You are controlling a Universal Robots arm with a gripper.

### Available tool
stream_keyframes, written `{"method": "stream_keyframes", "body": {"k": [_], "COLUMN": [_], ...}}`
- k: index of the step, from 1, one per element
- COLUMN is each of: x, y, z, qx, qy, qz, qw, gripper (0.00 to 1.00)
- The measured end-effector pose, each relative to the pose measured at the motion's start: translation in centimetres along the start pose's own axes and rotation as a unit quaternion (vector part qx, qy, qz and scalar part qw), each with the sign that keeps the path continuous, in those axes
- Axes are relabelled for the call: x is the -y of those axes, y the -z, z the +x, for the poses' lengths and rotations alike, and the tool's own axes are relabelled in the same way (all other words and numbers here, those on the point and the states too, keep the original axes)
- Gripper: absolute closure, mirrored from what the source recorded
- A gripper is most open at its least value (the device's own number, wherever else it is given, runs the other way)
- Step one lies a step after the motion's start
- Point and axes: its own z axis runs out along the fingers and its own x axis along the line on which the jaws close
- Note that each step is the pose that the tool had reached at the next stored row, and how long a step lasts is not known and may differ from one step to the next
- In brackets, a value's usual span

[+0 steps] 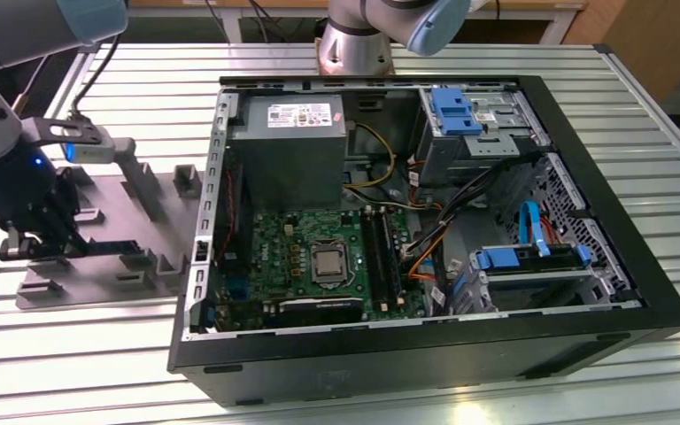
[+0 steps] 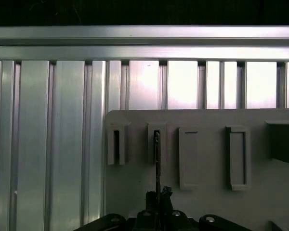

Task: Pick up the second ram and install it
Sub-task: 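Pick up the second ram and move it above second insertion slot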

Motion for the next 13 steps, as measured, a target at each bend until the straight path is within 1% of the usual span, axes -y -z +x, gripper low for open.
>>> {"method": "stream_keyframes", "body": {"k": [13], "x": [0.00], "y": [0.25], "z": [0.01], "qx": [0.0001], "qy": [0.000], "qz": [0.0001], "qw": [1.0000], "gripper": [0.86]}}
